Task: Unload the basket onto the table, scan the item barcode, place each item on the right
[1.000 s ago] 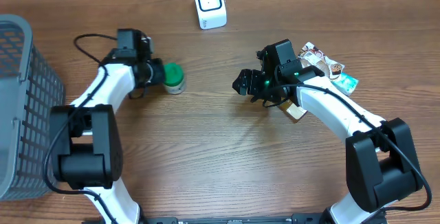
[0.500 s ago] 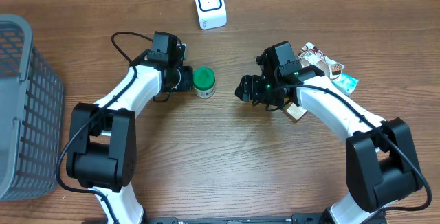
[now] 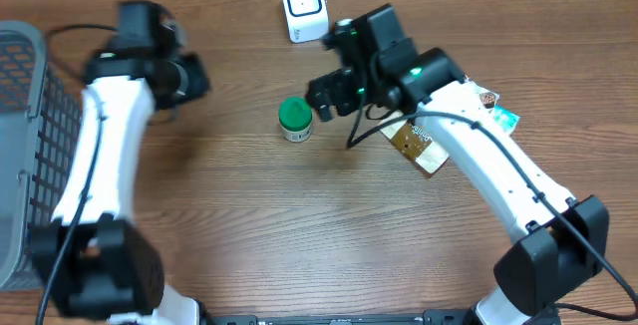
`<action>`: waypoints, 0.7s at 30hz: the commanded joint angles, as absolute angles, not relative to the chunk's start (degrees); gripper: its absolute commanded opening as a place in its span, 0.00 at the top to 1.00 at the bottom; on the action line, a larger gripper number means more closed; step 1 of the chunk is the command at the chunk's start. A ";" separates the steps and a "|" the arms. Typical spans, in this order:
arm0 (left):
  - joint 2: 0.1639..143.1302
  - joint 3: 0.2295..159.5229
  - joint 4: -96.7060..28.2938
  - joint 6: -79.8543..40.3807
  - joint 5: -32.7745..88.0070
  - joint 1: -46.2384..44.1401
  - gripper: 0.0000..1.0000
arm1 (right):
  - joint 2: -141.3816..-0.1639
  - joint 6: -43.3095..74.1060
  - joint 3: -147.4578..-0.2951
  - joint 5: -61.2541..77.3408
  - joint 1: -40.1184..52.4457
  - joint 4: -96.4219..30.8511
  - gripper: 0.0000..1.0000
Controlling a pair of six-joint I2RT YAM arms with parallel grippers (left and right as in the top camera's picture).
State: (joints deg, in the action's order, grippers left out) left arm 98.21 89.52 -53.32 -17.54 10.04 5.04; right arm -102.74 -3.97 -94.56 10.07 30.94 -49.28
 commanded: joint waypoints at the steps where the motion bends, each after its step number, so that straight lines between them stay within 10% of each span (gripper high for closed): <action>1: 96.07 90.50 -54.06 -18.41 9.67 7.16 0.38 | -104.44 -15.66 -95.44 5.34 33.32 -47.44 0.00; 2: 96.07 90.50 -54.15 -18.41 9.67 7.46 0.00 | -105.62 -17.08 -95.44 5.45 33.91 -46.26 0.00; 21: 96.27 90.48 -54.15 -18.41 8.40 7.86 0.00 | -120.38 -19.73 -95.42 10.26 35.66 -36.51 0.02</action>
